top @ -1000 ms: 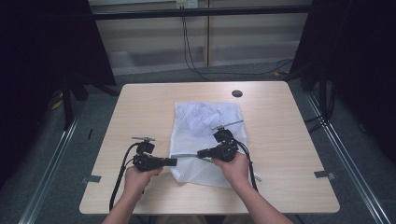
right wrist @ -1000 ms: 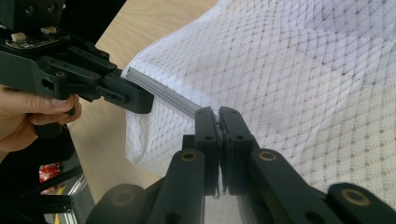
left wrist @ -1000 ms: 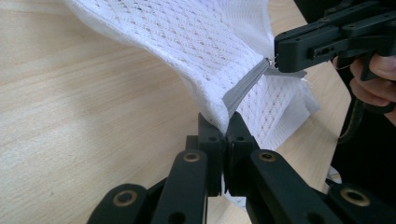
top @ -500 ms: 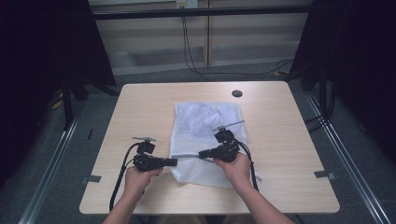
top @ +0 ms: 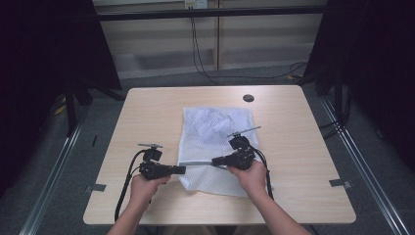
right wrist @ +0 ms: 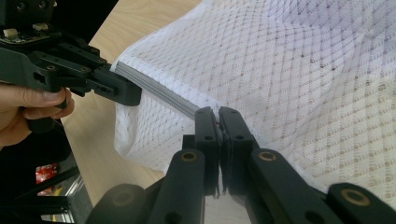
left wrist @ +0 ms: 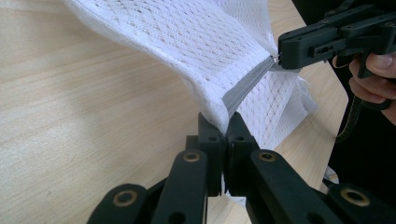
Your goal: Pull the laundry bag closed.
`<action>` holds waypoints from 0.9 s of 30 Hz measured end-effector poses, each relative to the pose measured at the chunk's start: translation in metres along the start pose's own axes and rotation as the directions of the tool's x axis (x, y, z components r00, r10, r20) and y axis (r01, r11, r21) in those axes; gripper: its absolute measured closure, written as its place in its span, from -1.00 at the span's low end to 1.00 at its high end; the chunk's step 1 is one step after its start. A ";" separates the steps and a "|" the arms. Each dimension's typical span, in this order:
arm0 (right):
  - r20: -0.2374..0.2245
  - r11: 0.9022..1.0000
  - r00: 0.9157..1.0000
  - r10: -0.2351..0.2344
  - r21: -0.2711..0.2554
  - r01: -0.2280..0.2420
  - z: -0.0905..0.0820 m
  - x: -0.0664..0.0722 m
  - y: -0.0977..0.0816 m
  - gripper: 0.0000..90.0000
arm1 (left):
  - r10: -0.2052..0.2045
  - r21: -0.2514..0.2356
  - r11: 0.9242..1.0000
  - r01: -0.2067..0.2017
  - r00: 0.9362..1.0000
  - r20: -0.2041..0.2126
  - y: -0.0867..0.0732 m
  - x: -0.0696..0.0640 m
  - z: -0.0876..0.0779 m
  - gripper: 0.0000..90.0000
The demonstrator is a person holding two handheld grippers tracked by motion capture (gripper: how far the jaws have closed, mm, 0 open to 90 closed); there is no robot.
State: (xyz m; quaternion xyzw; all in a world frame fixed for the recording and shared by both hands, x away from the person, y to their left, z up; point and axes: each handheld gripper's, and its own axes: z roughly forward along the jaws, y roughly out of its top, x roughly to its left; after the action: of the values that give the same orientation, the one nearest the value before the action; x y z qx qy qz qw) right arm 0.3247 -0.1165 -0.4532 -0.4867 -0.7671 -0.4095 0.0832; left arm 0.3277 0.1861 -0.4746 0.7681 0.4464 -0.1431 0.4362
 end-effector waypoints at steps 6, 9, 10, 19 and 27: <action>0.008 1.000 1.000 0.005 -0.003 -0.005 -0.002 -0.003 -0.001 0.93 | 0.001 -0.002 1.000 -0.001 1.000 -0.006 0.000 0.001 -0.002 0.96; 0.010 1.000 1.000 0.002 -0.006 -0.002 -0.003 -0.003 -0.001 0.93 | 0.001 -0.002 1.000 -0.001 1.000 -0.004 0.000 0.001 -0.001 0.96; 0.007 1.000 1.000 0.001 -0.005 -0.001 -0.003 -0.004 -0.002 0.93 | 0.005 -0.002 1.000 -0.005 1.000 -0.004 0.000 0.001 -0.001 0.96; 0.008 1.000 1.000 0.002 -0.005 -0.002 -0.003 -0.004 -0.002 0.93 | -0.002 -0.002 1.000 0.002 1.000 0.001 0.000 0.000 -0.001 0.96; 0.006 1.000 1.000 0.007 0.000 -0.007 -0.004 -0.005 -0.003 0.93 | 0.000 -0.001 1.000 0.000 1.000 -0.001 0.000 0.000 -0.001 0.96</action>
State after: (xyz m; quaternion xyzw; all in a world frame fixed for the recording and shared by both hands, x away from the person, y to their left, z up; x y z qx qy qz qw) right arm 0.3240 -0.1229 -0.4545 -0.4906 -0.7656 -0.4079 0.0825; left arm 0.3276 0.1868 -0.4742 0.7680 0.4467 -0.1424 0.4363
